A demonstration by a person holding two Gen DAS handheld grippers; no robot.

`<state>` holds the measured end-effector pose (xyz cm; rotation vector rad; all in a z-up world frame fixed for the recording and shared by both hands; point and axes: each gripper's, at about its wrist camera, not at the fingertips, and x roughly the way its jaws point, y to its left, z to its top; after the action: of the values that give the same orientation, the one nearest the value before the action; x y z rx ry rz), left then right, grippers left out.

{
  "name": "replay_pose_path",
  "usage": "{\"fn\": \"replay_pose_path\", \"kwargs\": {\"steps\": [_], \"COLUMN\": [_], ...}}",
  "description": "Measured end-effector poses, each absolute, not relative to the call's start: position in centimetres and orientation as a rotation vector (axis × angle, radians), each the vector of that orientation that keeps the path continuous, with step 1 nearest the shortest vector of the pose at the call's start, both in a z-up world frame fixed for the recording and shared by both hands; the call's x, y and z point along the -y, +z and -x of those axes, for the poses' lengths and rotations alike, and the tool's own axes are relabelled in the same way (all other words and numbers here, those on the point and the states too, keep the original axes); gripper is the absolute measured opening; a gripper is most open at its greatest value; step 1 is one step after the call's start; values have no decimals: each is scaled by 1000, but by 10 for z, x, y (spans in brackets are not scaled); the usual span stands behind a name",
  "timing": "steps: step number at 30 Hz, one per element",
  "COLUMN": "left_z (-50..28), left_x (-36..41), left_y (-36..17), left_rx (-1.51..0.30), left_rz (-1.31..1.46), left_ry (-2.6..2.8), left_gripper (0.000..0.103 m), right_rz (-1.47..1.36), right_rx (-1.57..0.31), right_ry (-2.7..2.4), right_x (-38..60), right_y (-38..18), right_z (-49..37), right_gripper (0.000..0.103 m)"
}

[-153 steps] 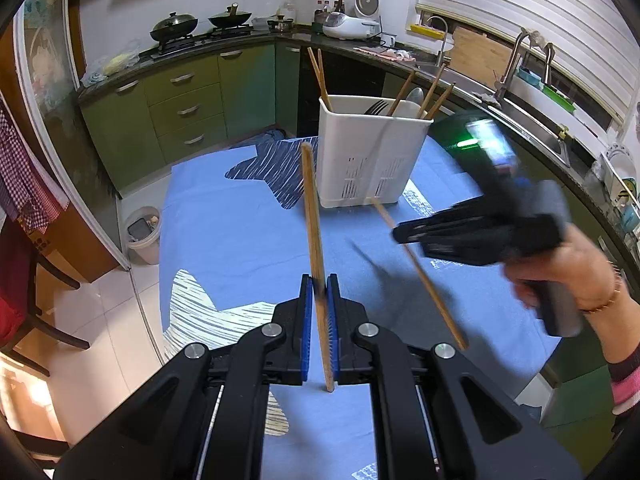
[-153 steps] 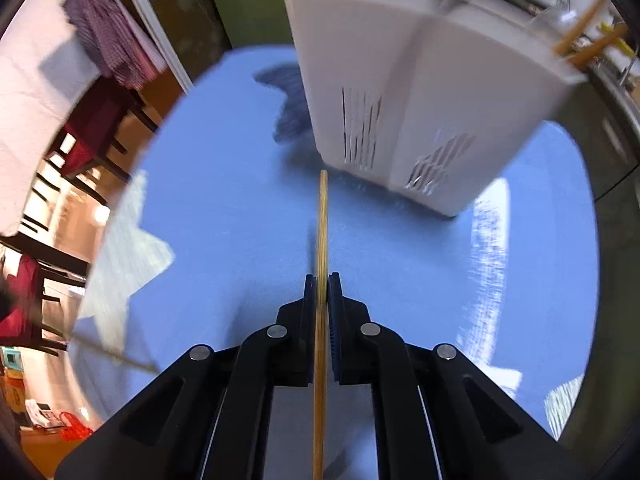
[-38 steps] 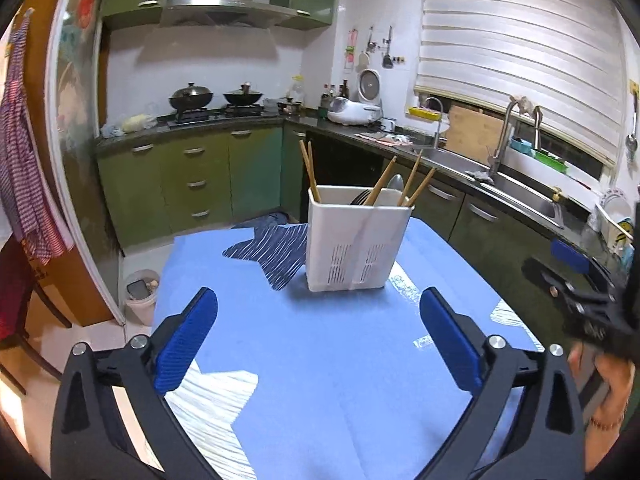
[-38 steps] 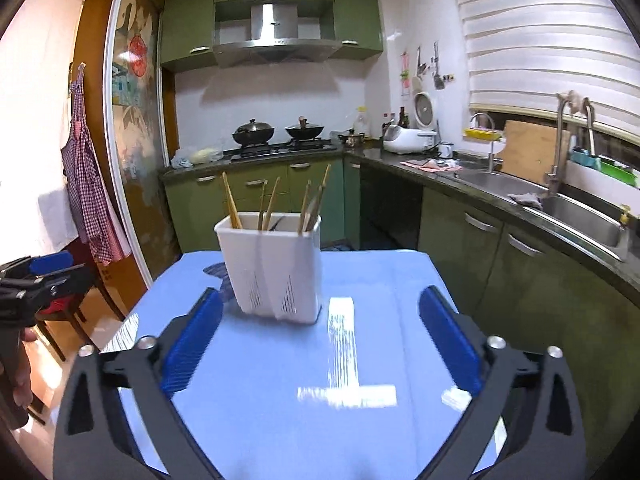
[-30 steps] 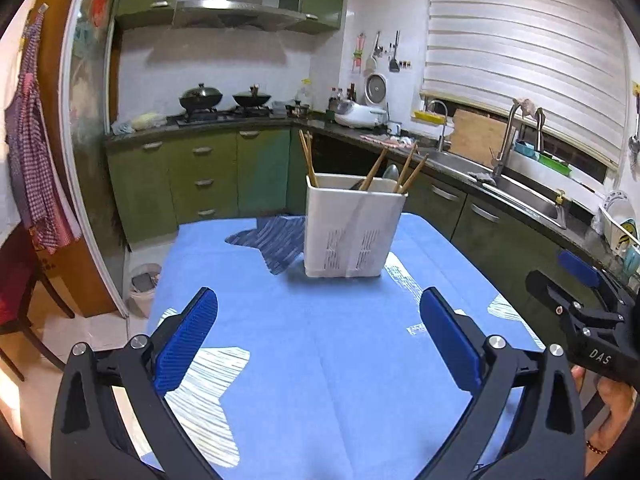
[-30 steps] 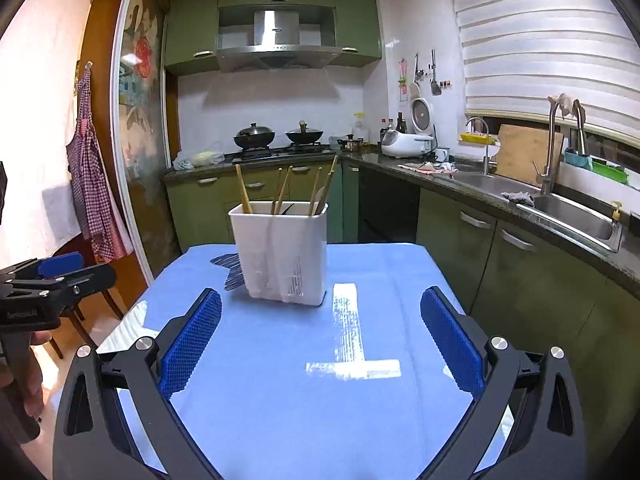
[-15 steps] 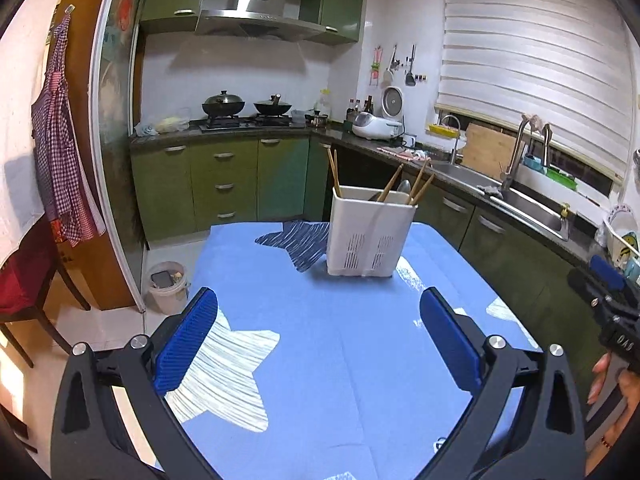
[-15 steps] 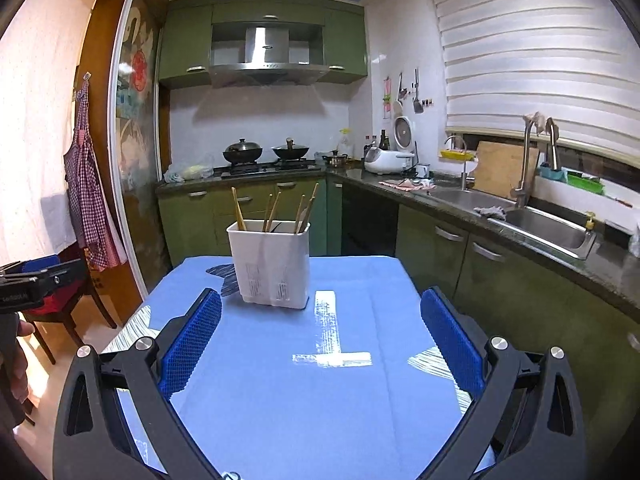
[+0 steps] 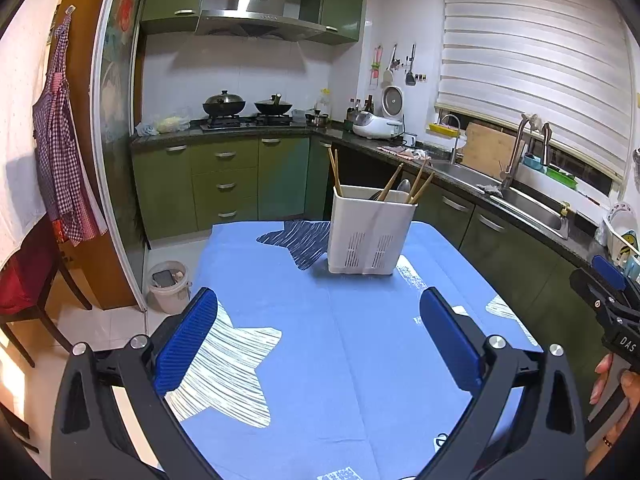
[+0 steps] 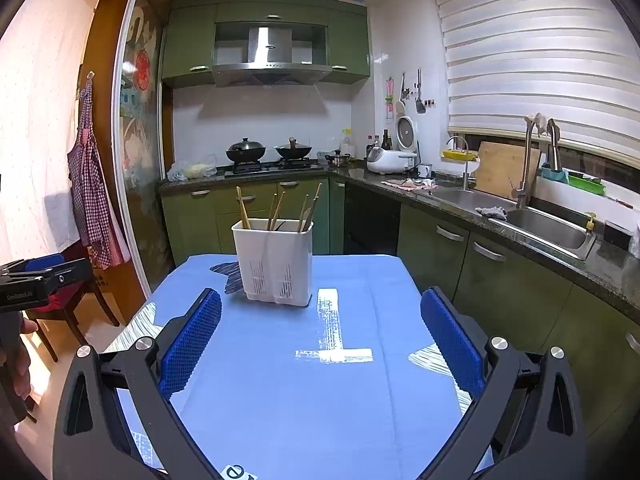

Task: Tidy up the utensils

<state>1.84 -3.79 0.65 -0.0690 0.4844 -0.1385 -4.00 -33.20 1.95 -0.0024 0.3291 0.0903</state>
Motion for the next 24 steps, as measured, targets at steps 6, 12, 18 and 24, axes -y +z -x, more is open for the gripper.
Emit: {"fn": "replay_pose_path", "kwargs": {"steps": [6,12,18,24], "left_z": [-18,-18,-19,-20], "left_x": [37,37,37,34], "left_y": [6,6,6,5], "left_rx": [-491,-491,-492,-498], "left_rz": [70,69,69,71], "left_ry": [-139,-139,-140,-139], "left_gripper": [96,96,96,96], "right_rz": [2,-4,-8,-9], "right_rx": [-330,-333,-338,-337], "right_ry": [94,101,110,111], "right_x": [331,332,332,333], "right_y": [21,20,20,19], "right_z": [39,36,34,34], "right_gripper": [98,98,98,98]}}
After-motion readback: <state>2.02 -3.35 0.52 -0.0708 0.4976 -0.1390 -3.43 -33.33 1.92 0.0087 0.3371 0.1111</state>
